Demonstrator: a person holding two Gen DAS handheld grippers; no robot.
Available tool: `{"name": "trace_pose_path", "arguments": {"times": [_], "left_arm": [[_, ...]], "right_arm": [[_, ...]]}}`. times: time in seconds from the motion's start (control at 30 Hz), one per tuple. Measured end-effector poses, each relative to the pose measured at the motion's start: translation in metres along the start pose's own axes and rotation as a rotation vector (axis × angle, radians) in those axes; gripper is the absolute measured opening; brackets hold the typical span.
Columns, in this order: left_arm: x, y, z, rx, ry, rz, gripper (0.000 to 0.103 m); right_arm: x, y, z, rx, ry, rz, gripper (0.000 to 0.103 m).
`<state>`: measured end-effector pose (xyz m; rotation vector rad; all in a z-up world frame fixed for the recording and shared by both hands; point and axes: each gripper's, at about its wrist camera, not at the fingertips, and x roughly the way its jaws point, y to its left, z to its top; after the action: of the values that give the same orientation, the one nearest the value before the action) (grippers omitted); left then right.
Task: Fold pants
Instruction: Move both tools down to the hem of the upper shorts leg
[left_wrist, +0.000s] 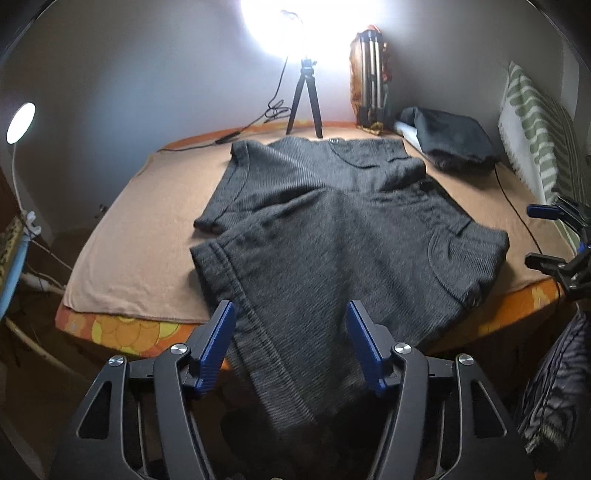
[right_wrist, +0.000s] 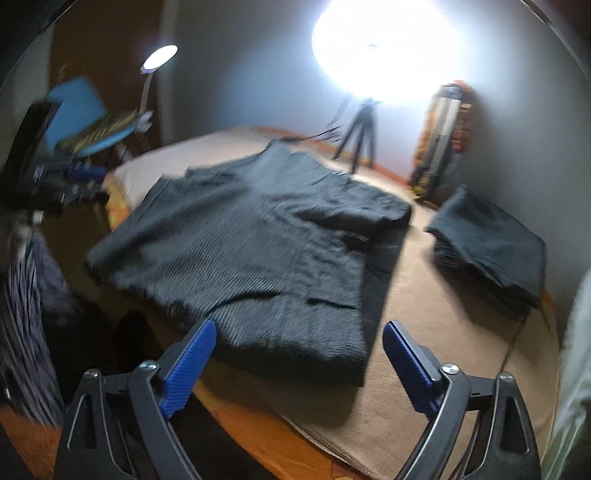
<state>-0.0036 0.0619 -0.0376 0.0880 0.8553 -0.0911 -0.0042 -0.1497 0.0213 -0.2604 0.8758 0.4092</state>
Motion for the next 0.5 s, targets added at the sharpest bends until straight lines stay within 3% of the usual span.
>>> {"name": "trace_pose_path", "arguments": {"times": [0.13,0.5], "left_arm": [[0.002,-0.004,-0.009,0.046,0.032,-0.018,0.050],[0.020,-0.019,-0.025,0.107,0.114,-0.093,0.048]], "right_arm": [[0.018,0.015,-0.003,-0.121,0.065,0.020,0.079],[0.054,0.039,-0.010,-0.338,0.160,0.021,0.075]]}}
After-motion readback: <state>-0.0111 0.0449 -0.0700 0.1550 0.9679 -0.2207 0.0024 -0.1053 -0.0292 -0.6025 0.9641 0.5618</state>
